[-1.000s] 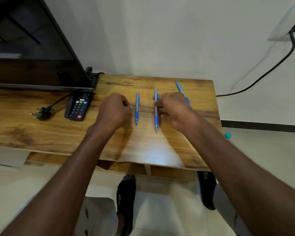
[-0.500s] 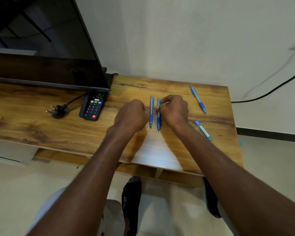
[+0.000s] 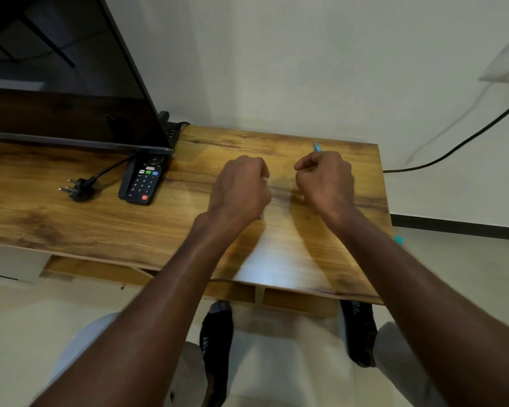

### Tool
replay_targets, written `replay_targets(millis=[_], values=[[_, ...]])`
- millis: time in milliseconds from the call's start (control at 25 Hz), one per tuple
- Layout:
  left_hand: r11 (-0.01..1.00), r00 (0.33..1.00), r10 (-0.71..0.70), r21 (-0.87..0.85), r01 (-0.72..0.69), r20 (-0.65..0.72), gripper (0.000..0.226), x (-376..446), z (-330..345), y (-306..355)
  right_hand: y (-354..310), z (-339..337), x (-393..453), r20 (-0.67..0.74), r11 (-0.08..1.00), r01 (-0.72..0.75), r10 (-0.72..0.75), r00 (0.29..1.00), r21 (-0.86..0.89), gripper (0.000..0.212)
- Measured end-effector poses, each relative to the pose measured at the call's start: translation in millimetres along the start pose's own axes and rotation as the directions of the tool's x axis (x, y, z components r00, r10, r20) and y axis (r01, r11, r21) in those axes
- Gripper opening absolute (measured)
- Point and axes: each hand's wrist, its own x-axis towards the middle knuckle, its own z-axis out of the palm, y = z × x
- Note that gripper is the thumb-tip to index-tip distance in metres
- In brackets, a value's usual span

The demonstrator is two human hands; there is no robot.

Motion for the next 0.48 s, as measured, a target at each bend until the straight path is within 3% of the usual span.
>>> replay_targets(millis=[120, 280, 480], values=[[0.992, 0.990, 0.118, 0.044, -0.122, 0.081, 0.023, -3.2, 13.6, 18.9, 21.0, -20.7, 9.2, -0.069, 0.994, 0.022, -0.030, 0.997, -0.112, 0.027], [0.980, 0.975, 0.150, 0.102, -0.168, 0.164, 0.016, -9.8, 33.7, 33.9, 50.8, -32.7, 21.4, -0.049, 0.971, 0.069, -0.083, 0.995, -0.229, 0.024], [0.981, 0.972, 0.193, 0.004, -0.196, 0.137, 0.019, -14.4, 42.8, 34.4, 59.6, -26.8, 29.1, -0.017, 0.954, 0.045, -0.052, 0.998, -0.295, 0.018]])
